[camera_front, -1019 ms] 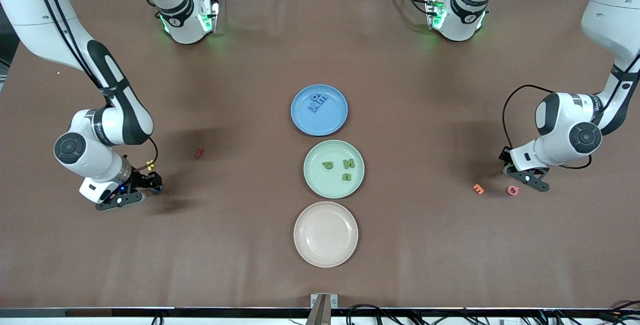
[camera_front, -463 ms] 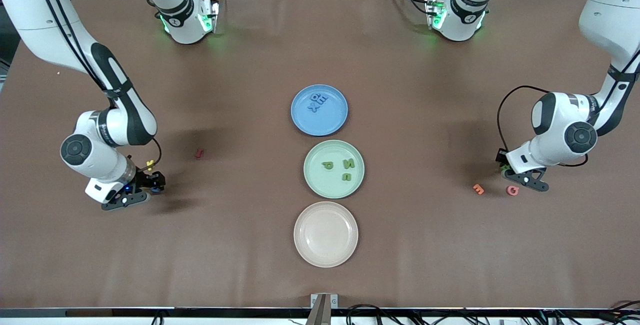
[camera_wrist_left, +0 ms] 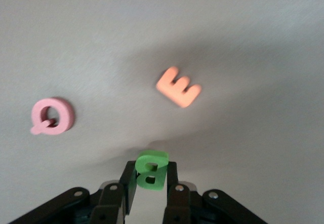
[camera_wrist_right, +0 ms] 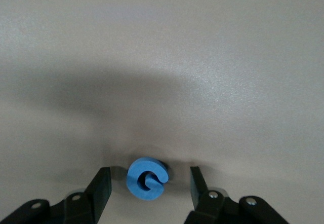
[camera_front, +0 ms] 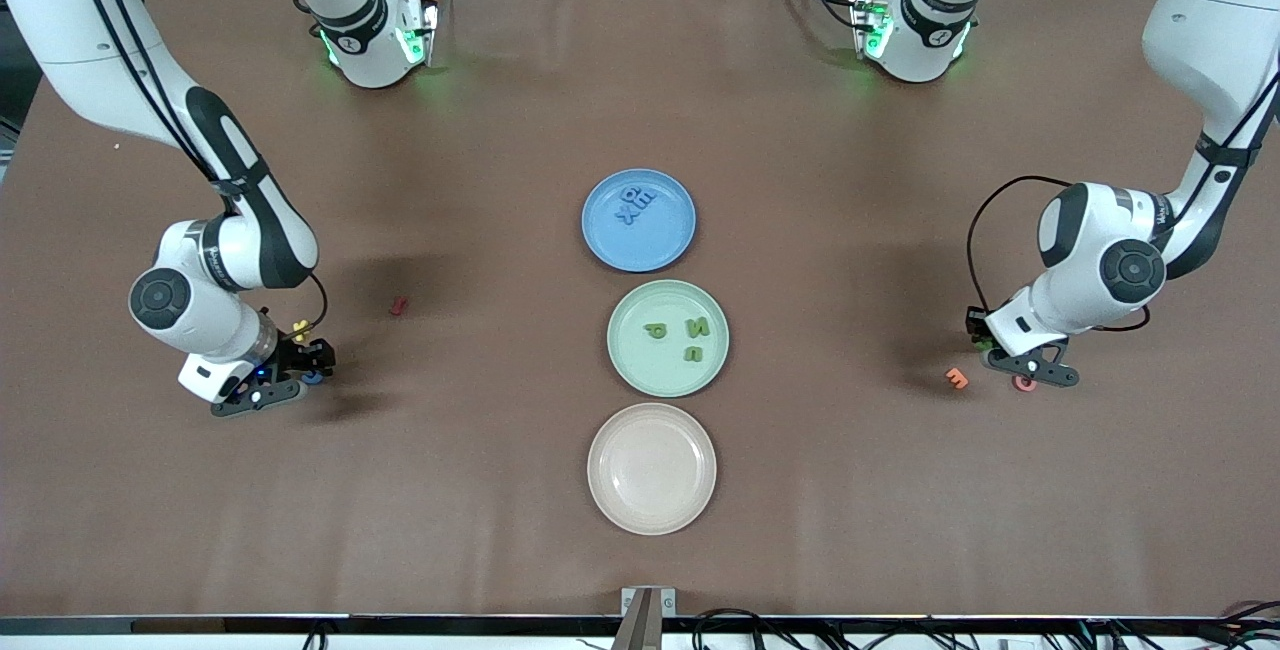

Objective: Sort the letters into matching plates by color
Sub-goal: 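Carry the G toward the blue plate while the left gripper carries B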

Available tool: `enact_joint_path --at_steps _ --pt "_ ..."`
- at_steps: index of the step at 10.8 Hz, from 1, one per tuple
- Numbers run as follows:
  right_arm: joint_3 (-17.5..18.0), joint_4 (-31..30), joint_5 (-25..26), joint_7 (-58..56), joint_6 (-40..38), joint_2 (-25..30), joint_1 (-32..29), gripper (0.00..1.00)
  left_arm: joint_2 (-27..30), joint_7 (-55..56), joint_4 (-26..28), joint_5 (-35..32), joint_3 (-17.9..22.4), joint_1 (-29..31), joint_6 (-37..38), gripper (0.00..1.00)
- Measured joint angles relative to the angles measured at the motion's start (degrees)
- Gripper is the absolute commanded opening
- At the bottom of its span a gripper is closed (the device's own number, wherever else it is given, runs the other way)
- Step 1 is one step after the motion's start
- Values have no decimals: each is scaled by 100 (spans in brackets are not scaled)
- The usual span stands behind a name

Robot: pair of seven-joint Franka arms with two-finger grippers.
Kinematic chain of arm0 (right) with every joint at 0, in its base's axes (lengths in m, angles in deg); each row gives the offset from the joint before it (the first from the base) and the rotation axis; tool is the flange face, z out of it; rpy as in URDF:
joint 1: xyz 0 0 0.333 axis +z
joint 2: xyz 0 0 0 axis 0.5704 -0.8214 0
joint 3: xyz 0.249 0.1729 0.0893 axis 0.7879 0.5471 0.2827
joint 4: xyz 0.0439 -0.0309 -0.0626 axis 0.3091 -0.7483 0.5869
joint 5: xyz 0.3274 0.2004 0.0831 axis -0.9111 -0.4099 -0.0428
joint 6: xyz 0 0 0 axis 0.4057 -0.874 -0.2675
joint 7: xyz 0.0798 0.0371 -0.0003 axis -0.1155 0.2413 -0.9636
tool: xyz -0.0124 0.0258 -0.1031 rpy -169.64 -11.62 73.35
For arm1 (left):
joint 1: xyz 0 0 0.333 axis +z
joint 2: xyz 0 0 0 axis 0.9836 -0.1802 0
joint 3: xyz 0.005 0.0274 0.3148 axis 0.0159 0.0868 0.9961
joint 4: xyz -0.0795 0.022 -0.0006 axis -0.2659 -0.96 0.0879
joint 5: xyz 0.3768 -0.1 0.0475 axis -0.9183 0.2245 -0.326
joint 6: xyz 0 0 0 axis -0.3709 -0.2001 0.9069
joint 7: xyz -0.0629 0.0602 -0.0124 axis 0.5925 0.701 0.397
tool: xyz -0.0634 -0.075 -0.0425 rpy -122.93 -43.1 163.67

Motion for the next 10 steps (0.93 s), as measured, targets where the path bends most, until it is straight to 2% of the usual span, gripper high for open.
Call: enact_joint_path --at_steps 3,4,6,7,10 --pt "0 -12 2 0 0 -14 1 49 78 573 -51 157 -357 0 5 0" --pt "0 -12 3 0 1 -17 1 39 111 679 -80 362 -476 6 13 0" --pt "8 -11 4 0 6 -14 2 9 135 1340 -173 502 -816 -8 21 0" --pt "15 -11 4 0 4 1 10 0 135 1821 -237 514 -991 -82 24 0" --pt "14 -4 5 0 3 7 18 0 95 3343 -506 546 -1107 -812 33 0"
